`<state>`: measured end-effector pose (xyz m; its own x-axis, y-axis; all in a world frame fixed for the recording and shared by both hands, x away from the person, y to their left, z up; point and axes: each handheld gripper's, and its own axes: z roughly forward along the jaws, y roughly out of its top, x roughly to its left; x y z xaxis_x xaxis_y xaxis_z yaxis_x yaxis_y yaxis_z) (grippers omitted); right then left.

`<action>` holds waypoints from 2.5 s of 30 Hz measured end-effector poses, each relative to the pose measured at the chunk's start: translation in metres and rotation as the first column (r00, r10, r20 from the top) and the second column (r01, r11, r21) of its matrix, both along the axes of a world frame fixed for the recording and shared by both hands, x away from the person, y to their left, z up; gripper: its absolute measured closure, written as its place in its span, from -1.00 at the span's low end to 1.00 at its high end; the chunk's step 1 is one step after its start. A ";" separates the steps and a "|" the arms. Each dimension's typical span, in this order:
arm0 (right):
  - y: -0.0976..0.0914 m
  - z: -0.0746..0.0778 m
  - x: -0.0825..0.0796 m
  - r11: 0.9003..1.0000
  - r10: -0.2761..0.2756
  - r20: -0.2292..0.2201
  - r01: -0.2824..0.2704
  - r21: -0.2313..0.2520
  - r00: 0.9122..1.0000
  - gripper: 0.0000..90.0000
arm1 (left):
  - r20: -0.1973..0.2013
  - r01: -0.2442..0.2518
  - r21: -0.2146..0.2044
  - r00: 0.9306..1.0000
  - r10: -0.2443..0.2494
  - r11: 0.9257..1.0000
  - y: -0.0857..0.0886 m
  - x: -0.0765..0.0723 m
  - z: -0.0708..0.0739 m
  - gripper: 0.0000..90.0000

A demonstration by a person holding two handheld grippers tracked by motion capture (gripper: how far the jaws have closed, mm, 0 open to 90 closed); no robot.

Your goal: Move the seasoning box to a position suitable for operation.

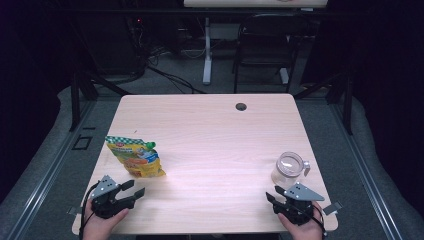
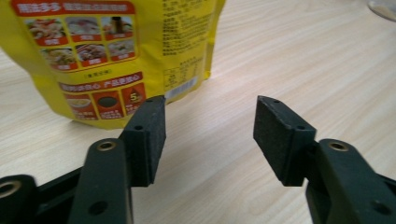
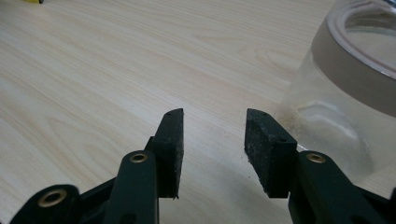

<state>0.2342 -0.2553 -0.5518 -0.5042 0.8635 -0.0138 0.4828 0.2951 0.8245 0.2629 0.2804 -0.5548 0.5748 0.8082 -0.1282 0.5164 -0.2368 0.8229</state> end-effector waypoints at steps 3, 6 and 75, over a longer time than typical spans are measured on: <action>0.000 0.001 -0.002 1.000 0.007 0.002 -0.007 -0.017 1.000 0.33 | 0.015 0.011 -0.011 1.000 -0.011 1.000 -0.001 0.000 0.000 0.09; -0.001 0.003 -0.005 1.000 -0.004 0.012 0.005 -0.023 1.000 0.36 | 0.017 0.020 -0.003 1.000 -0.020 1.000 -0.004 -0.001 0.001 0.10; -0.080 0.007 0.074 0.906 -0.421 -0.067 0.417 -0.065 0.904 0.82 | -0.010 -0.051 0.003 0.999 0.051 0.999 0.018 -0.034 0.003 0.27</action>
